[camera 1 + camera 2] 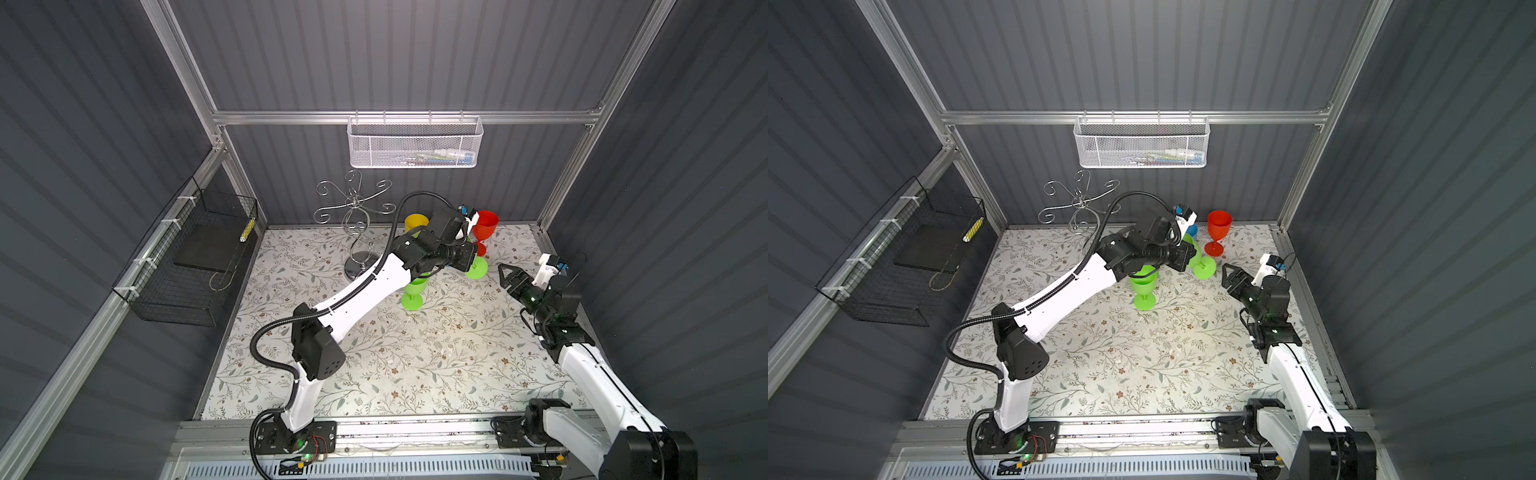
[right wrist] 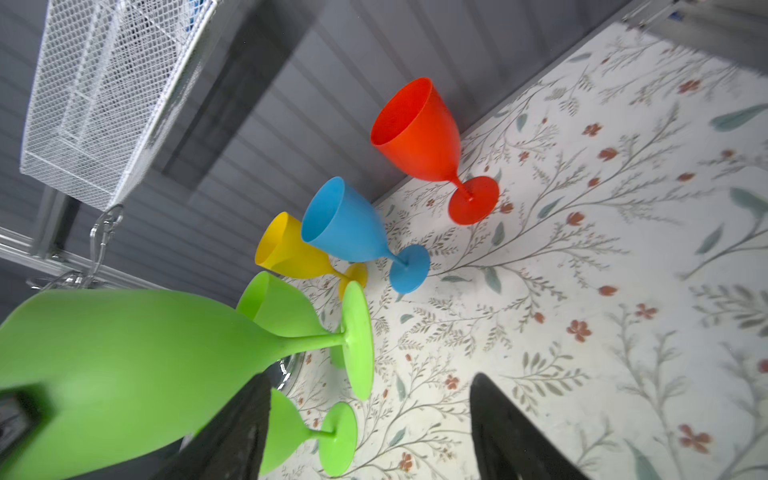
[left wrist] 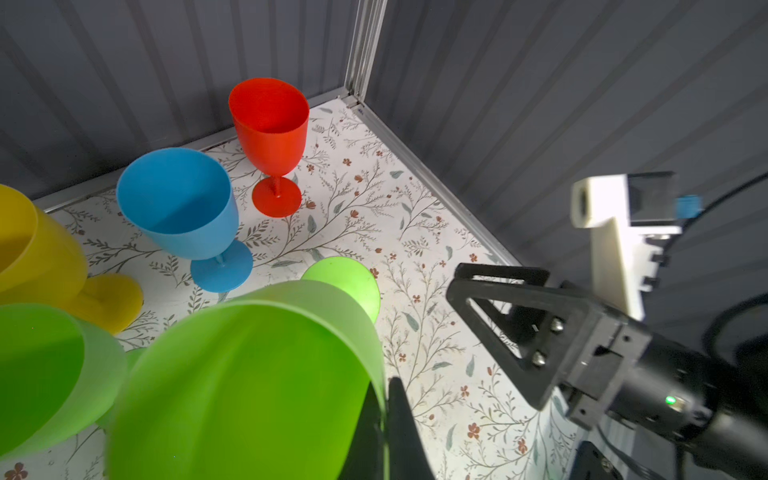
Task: Take the wine glass off the wine glass rack
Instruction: 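Turn the green glass upright and lower it beside the other glasses, then set the green glass on the table and open the left gripper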
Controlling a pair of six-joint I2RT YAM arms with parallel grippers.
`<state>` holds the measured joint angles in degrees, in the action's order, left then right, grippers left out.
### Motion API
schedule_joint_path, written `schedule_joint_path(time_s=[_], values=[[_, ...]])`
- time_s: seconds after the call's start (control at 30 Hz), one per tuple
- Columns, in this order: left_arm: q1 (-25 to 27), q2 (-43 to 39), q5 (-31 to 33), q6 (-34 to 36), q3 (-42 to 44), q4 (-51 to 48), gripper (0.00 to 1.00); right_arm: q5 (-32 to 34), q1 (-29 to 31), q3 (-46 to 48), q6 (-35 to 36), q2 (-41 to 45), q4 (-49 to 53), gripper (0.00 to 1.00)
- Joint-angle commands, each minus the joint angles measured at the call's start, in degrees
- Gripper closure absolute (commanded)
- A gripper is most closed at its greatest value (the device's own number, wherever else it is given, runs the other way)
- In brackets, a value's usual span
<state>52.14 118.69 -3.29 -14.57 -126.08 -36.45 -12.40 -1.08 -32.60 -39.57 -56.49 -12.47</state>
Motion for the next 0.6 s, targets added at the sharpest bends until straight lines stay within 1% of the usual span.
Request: schedule_joint_path(time_s=[0.0,0.07,0.2,0.37,0.57], values=[[-0.2,2.8,3.2,3.8,-4.1,-4.4,1.00,5.5,-0.1,-2.6,2.1,-0.6,4.2,0.15],[-0.1,5.0,4.7,4.7,-6.0,-5.8,1.00,6.1,-0.1,-3.1,2.9,-0.6,5.2,0.11],[-0.1,9.0,7.2,6.0,-9.2,-7.8,1.00,7.5,-0.1,-2.9,3.5,0.1,5.8,0.07],[-0.1,12.7,9.6,7.4,-12.3,-10.5,1.00,7.8,0.1,-2.4,4.0,1.0,6.6,0.06],[0.0,15.6,10.7,8.4,-15.2,-13.7,1.00,8.3,0.4,-1.8,4.7,1.6,6.7,0.06]])
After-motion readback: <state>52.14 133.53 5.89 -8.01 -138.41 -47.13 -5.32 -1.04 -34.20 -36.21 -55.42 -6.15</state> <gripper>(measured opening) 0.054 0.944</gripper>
